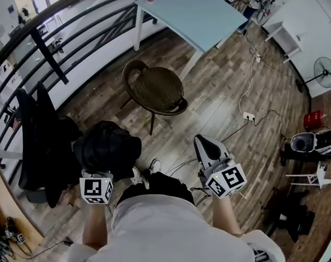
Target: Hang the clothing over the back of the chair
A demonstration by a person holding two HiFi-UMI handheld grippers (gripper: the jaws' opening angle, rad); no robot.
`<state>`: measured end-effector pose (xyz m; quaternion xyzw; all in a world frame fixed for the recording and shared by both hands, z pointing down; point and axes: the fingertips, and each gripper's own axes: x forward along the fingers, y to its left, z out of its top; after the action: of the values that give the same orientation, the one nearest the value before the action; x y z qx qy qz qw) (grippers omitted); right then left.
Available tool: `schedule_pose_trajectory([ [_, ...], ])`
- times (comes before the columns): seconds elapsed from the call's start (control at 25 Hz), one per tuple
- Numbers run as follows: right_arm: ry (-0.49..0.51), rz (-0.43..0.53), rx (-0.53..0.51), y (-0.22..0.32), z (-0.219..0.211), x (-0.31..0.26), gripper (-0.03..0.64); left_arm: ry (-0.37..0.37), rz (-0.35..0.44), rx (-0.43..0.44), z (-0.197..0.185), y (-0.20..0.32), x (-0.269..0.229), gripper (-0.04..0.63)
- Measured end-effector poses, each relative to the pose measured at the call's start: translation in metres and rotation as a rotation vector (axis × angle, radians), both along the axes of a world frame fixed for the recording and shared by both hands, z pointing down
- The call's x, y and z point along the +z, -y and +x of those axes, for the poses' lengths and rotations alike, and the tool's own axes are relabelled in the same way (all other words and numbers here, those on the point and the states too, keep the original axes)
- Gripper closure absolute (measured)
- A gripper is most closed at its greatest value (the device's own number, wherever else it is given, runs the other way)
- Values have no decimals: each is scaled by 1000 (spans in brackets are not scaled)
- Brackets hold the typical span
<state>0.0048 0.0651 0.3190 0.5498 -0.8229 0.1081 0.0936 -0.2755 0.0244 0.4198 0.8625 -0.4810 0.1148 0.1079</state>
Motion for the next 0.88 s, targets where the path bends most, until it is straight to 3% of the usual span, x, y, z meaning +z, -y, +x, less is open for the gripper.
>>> schedule_pose_trajectory([
  [0.32, 56, 20, 9, 34, 34, 5, 598, 16, -9, -36, 22, 33, -6, 503],
  [0.68, 81, 63, -82, 87, 40, 2, 598, 38, 20, -104, 31, 57, -21, 502],
  [0.88, 116, 40, -103, 101, 44, 11, 598, 55, 10, -143, 32, 64, -26, 502],
])
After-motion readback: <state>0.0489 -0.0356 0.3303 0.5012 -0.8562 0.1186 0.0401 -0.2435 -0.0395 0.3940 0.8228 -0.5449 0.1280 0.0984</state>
